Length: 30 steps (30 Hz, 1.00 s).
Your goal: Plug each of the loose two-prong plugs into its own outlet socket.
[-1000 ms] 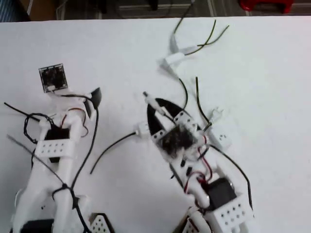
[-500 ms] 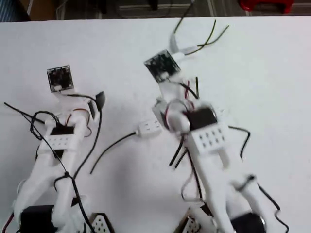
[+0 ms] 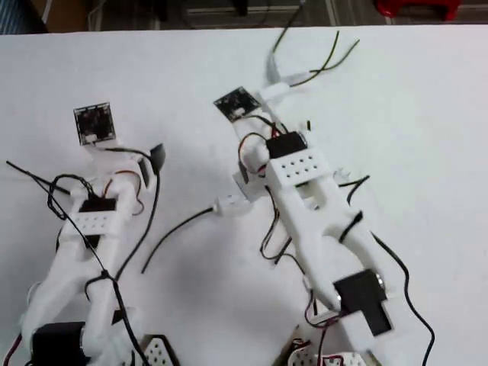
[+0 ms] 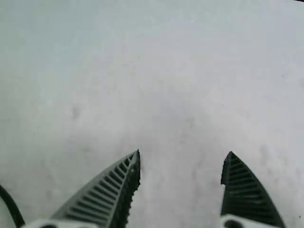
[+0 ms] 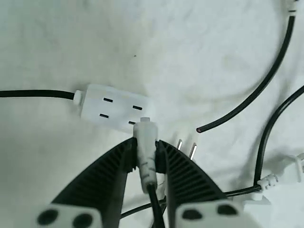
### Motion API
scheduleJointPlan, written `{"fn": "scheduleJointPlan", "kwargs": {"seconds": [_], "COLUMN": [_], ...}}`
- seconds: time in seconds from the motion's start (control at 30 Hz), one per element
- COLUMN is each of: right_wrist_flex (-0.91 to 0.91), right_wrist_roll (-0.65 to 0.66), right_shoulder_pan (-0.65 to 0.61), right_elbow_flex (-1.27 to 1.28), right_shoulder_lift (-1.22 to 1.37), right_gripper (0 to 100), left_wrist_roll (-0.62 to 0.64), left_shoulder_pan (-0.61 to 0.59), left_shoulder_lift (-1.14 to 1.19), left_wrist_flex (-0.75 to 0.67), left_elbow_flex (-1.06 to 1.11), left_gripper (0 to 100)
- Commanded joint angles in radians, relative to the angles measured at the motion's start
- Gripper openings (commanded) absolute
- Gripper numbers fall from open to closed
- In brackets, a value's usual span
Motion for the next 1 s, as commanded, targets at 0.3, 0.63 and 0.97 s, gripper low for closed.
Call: {"fn": "scheduleJointPlan", "kwargs": {"seconds": [0.3,0.63,0.97], "right_wrist_flex": [0.101,0.222,0.269], "right_wrist_roll": [-0.103,-0.181,-0.187], "right_shoulder_pan": [-0.016,-0.018,-0.061], "right_elbow_flex": [-0.279,-0.399,-0.419], "right_shoulder_lift": [0.174,0.260,0.252], "right_gripper": [1.9,1.9,1.9], "left_wrist_roll": [-0.002,-0.002,-0.002], "left_shoulder_pan": [0.015,0.015,0.015], "left_shoulder_lift": [0.002,0.002,0.002], "left_wrist_flex": [-0.041,-0.041,-0.035], "left_elbow_flex": [-0.051,-0.051,-0.049], "left_gripper": [27,27,27]}}
